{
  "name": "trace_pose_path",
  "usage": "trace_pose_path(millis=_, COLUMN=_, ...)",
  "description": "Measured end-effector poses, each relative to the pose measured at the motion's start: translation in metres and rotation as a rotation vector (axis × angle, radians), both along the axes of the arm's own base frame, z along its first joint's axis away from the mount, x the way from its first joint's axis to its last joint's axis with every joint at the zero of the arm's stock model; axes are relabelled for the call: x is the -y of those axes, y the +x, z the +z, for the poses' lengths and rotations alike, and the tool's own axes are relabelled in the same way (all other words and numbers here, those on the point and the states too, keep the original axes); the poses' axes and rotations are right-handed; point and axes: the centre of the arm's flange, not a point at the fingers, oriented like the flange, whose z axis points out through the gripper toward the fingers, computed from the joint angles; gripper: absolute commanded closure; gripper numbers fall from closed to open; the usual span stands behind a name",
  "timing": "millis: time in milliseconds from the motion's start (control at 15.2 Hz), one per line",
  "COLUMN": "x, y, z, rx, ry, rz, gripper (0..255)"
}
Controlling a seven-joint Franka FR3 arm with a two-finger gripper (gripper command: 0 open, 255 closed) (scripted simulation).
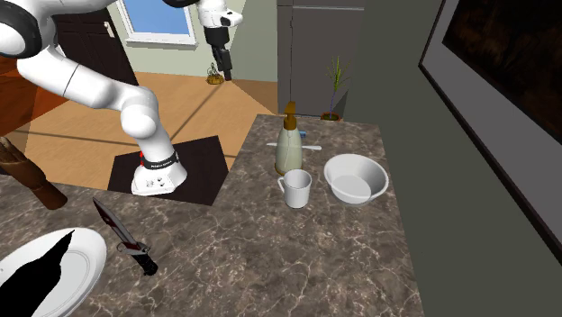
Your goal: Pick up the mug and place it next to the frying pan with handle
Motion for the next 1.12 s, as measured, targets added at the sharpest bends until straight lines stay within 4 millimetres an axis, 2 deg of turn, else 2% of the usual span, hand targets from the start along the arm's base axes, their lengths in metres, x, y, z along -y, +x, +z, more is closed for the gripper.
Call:
trace_pose_path(millis=132, x=0.006, y=0.001, z=-0.003, rx=0.000, ry=0.001, rz=0.001, gripper=0)
trace_pose_path(millis=264, x=0.024, y=0.008, z=-0.010, rx=0.002, ry=0.004, rz=0.003, gripper=0)
trace_pose_path(millis=1122, x=0.182, y=0.045, z=-0.072, rx=0.014, ry=0.029, rz=0.028, gripper=0)
